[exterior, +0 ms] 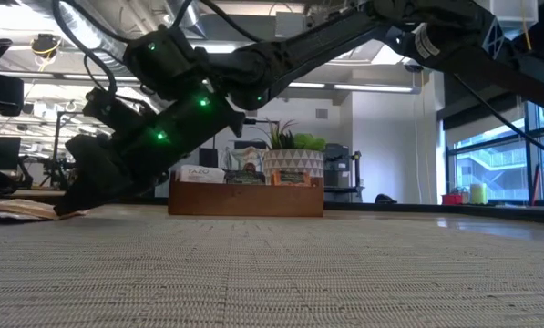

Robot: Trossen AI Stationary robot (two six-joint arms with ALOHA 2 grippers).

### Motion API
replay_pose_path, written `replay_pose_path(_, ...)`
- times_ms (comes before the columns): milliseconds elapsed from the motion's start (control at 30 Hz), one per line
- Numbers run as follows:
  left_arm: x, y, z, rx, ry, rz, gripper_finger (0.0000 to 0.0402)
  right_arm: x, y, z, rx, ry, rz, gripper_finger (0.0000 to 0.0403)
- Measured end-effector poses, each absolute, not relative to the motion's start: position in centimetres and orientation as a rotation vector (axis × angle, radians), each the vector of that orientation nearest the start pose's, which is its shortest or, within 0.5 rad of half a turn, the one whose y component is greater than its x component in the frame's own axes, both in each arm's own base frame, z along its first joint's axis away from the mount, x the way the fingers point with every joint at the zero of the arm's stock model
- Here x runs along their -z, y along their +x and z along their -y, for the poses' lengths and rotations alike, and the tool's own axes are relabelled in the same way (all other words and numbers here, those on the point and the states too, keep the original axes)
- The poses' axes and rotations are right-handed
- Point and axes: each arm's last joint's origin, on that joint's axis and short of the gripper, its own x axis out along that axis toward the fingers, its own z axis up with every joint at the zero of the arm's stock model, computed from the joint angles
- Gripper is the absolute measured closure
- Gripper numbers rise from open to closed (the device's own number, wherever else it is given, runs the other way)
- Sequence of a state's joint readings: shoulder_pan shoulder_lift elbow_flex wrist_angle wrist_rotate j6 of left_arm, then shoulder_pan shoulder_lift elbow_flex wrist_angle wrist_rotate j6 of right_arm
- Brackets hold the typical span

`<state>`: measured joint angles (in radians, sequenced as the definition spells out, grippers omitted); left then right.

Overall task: Pick & Place Tea
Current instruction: Put the orange tea bag into the right section of the wooden organizer

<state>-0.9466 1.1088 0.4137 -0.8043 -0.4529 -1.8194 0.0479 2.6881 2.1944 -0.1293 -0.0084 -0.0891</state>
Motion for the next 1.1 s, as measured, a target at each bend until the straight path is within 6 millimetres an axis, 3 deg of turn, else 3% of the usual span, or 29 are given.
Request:
replay_pose_path(333,-13.55,8.95,10.26,-0.649,-0.623,-0.996,0.0329,-9.64,57.61,-2.91,-0.061,-0.141,-0.676,0.0209)
replay_pose_path(733,-13.62,9.07,10.18,-0.555,-0.444,-0.990,0.0329,-9.62,57.57,-2.87,-0.066,-0.160,-0.681,0.0209)
replay_pose_path(1100,-13.60,9.13,10.37,-0.231,0.043,-1.106,0.0329,-9.59,57.56,-2.86,-0.065,-0.159,-0.681,0.0209)
